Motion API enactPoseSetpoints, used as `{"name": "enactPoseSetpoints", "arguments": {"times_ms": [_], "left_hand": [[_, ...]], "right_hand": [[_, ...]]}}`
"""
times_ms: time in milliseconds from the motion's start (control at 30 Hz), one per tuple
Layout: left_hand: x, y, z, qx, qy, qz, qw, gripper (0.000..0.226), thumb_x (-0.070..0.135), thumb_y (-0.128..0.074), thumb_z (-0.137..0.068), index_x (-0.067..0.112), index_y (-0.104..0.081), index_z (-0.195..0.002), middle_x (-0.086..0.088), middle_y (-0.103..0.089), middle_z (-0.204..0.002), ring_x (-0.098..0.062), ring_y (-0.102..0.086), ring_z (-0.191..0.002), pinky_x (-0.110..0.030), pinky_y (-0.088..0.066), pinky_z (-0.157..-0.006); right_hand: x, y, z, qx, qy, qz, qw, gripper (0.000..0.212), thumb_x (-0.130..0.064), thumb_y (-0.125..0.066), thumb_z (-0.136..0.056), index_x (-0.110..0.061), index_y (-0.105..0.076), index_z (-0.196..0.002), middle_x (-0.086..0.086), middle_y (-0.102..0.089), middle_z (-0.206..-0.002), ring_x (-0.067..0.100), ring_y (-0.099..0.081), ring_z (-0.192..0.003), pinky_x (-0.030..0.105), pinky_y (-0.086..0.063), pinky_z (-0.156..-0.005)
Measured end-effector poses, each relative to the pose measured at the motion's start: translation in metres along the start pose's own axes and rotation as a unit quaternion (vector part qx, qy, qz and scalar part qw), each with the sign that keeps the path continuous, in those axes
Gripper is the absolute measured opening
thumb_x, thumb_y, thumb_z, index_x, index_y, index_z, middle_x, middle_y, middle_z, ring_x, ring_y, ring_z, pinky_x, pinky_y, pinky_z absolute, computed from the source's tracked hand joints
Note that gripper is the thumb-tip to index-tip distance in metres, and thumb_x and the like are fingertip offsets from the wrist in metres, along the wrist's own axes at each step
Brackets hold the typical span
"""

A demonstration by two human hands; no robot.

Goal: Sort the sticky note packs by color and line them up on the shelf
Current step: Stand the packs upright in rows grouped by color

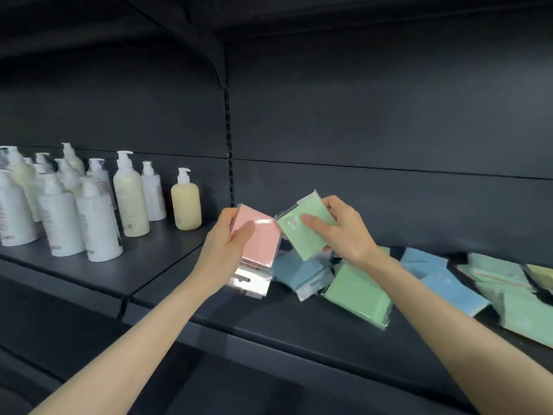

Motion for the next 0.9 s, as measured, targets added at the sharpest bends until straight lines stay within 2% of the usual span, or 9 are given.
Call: {"name": "enactPoseSetpoints", "arguments": {"times_ms": [100,233,300,400,533,667,800,900], "left_hand": [[-0.02,0.021,-0.021,-0.025,0.005,0.018,1.0,0.014,0.019,-0.046,-0.098,0.02,-0.046,-0.112,0.01,-0.059,-0.097,-0.003,-0.056,-0.086,-0.018,-0.042,-0.065],[-0.035,0.033,-0.048,-0.054,0.012,0.052,0.997,0.012,0.017,-0.045,-0.098,0.018,-0.046,-0.111,0.008,-0.058,-0.095,-0.007,-0.056,-0.085,-0.019,-0.042,-0.065],[-0.041,0.034,-0.059,-0.074,0.009,0.048,0.996,0.013,0.017,-0.043,-0.099,0.018,-0.045,-0.111,0.008,-0.057,-0.097,-0.005,-0.055,-0.085,-0.015,-0.042,-0.064],[-0.051,0.033,-0.076,-0.106,-0.009,0.021,0.994,0.018,0.018,-0.044,-0.099,0.02,-0.045,-0.116,0.007,-0.057,-0.105,-0.003,-0.055,-0.088,-0.011,-0.042,-0.066],[-0.073,0.029,-0.099,-0.132,-0.008,0.0,0.991,0.041,0.022,-0.052,-0.096,0.018,-0.04,-0.135,0.001,-0.054,-0.127,-0.013,-0.055,-0.108,-0.028,-0.046,-0.089],[-0.093,0.027,-0.116,-0.146,0.003,-0.032,0.989,0.045,0.023,-0.056,-0.094,0.016,-0.041,-0.135,0.0,-0.049,-0.133,-0.008,-0.048,-0.108,-0.022,-0.036,-0.088],[-0.109,0.026,-0.127,-0.198,0.006,-0.116,0.973,0.054,0.026,-0.055,-0.094,0.013,-0.033,-0.141,-0.003,-0.049,-0.126,-0.01,-0.049,-0.099,-0.022,-0.039,-0.077],[-0.12,0.024,-0.132,-0.223,-0.012,-0.153,0.963,0.055,0.028,-0.056,-0.093,0.011,-0.034,-0.14,-0.008,-0.049,-0.132,-0.017,-0.052,-0.114,-0.021,-0.039,-0.082]], "right_hand": [[-0.007,-0.029,-0.006,0.026,-0.017,0.013,0.999,0.027,-0.029,-0.067,-0.086,-0.011,-0.055,-0.101,0.003,-0.067,-0.093,0.023,-0.067,-0.084,0.04,-0.056,-0.062],[-0.012,-0.048,-0.015,0.066,-0.025,0.042,0.997,0.029,-0.029,-0.067,-0.086,-0.009,-0.055,-0.103,0.006,-0.068,-0.097,0.024,-0.067,-0.088,0.042,-0.057,-0.067],[-0.011,-0.051,-0.02,0.083,-0.03,0.07,0.994,0.028,-0.03,-0.066,-0.086,-0.011,-0.055,-0.103,0.004,-0.068,-0.095,0.023,-0.066,-0.087,0.041,-0.056,-0.071],[-0.006,-0.053,-0.03,0.1,-0.041,0.105,0.989,0.028,-0.033,-0.065,-0.086,-0.013,-0.054,-0.102,0.001,-0.066,-0.09,0.022,-0.064,-0.084,0.04,-0.055,-0.071],[0.003,-0.058,-0.043,0.114,-0.044,0.115,0.986,0.025,-0.032,-0.065,-0.087,-0.016,-0.053,-0.102,-0.004,-0.064,-0.086,0.016,-0.062,-0.078,0.031,-0.053,-0.066],[0.012,-0.065,-0.054,0.117,-0.05,0.131,0.983,0.028,-0.031,-0.066,-0.086,-0.015,-0.052,-0.103,-0.003,-0.064,-0.087,0.016,-0.06,-0.073,0.032,-0.052,-0.063],[0.016,-0.077,-0.064,0.11,-0.069,0.154,0.979,0.034,-0.032,-0.066,-0.086,-0.014,-0.051,-0.11,0.0,-0.064,-0.092,0.023,-0.063,-0.083,0.041,-0.055,-0.07],[0.019,-0.086,-0.069,0.117,-0.088,0.169,0.975,0.034,-0.033,-0.065,-0.086,-0.014,-0.05,-0.111,-0.001,-0.065,-0.096,0.02,-0.062,-0.078,0.041,-0.056,-0.069]]}}
Point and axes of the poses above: each hand's wrist, its own z-axis away from the middle knuckle, its own y-axis out of the back of the hand, x = y × z, the point moved 3 cm from there along -z, towards the middle knuckle
